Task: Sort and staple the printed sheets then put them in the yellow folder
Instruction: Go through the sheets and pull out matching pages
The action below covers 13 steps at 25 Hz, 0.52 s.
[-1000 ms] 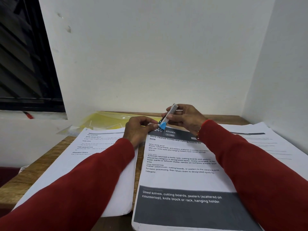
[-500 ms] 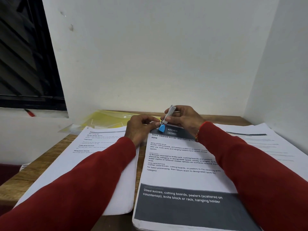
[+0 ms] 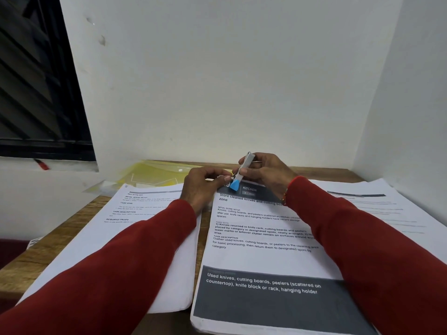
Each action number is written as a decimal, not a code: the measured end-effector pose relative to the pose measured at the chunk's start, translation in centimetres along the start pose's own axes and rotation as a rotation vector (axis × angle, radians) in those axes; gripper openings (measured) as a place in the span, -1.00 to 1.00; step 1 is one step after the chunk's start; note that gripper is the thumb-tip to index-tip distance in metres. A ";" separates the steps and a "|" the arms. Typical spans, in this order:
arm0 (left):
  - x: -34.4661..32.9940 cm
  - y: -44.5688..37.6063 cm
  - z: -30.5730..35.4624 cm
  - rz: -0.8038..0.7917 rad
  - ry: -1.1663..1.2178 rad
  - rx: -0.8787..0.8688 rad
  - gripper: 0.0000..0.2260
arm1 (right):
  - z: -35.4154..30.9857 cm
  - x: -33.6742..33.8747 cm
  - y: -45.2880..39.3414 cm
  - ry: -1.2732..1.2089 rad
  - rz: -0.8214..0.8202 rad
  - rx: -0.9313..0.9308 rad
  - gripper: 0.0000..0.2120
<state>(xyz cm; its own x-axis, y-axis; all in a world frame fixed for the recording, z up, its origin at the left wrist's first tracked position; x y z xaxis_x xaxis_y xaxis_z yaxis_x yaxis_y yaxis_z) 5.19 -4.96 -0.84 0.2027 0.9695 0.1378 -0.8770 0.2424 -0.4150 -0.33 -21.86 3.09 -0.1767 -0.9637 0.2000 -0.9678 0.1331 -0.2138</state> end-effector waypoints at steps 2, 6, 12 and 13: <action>0.0 0.1 0.2 0.005 0.006 0.001 -0.94 | 0.1 0.0 0.0 -0.008 -0.043 -0.023 -0.83; 0.1 0.0 0.2 0.014 0.024 -0.015 -0.91 | 0.0 -0.2 0.1 0.043 -0.027 0.020 -0.83; 0.0 -0.2 0.1 0.014 0.062 -0.025 -0.88 | -0.2 -0.1 -0.3 0.061 0.042 0.029 -0.83; 0.1 -0.2 0.0 0.016 0.056 -0.017 -0.90 | -0.2 -0.1 -0.1 0.027 0.026 0.029 -0.83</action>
<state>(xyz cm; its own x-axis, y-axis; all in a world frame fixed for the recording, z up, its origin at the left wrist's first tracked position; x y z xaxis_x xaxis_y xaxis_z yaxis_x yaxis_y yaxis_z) 5.33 -4.92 -0.73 0.2133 0.9736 0.0809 -0.8730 0.2271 -0.4316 -0.24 -21.75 3.33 -0.2072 -0.9533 0.2199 -0.9573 0.1512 -0.2465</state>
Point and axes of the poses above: each hand's wrist, its own y-axis away from the middle knuckle, its own x-axis out of the back of the hand, z = x × y, the point moved 4 cm from there along -y, towards the middle knuckle, and after that the axes turned 2 degrees about y, right-handed, at the moved point
